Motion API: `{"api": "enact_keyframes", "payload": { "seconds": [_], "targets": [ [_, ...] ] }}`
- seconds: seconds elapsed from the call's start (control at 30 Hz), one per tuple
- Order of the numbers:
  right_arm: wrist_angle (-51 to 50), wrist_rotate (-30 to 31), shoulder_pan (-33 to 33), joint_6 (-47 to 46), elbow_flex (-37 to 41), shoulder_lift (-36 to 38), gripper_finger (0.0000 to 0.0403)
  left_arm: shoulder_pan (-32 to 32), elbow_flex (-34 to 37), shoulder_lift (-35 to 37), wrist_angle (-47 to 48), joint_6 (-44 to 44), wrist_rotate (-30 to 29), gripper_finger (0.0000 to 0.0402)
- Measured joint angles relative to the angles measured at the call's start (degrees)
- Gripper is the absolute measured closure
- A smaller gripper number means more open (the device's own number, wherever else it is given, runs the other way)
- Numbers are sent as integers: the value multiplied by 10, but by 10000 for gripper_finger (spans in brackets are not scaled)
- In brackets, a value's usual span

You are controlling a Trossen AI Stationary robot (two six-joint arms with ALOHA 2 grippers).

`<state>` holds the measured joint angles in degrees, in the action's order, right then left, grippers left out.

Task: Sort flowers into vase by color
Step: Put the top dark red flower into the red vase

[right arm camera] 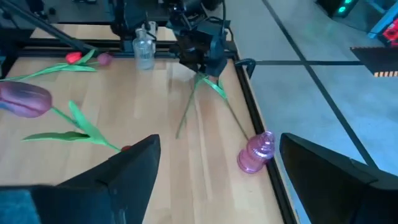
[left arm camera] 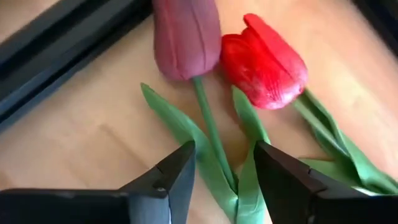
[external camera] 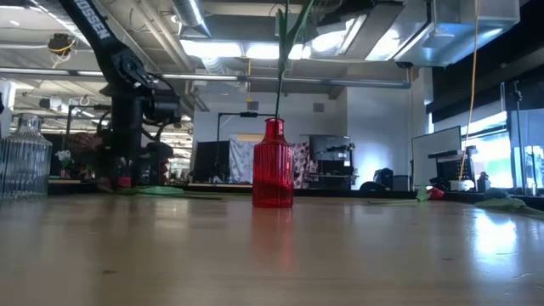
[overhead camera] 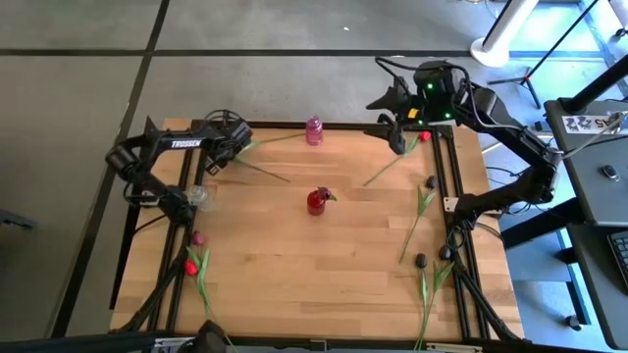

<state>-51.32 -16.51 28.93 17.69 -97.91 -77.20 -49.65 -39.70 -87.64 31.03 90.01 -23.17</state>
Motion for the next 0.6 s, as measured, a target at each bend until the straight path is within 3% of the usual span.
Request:
{"api": "enact_keyframes", "payload": {
  "seconds": [0.27,0.53,0.6],
  "targets": [
    [5,10,0,-12,1,-12,73,-6,-1,-16,23,90,-15,265],
    [6,10,0,3,1,-14,73,13,0,-13,28,89,-18,385],
    [2,9,0,6,1,-12,73,30,0,1,21,87,-11,392]
  ]
}}
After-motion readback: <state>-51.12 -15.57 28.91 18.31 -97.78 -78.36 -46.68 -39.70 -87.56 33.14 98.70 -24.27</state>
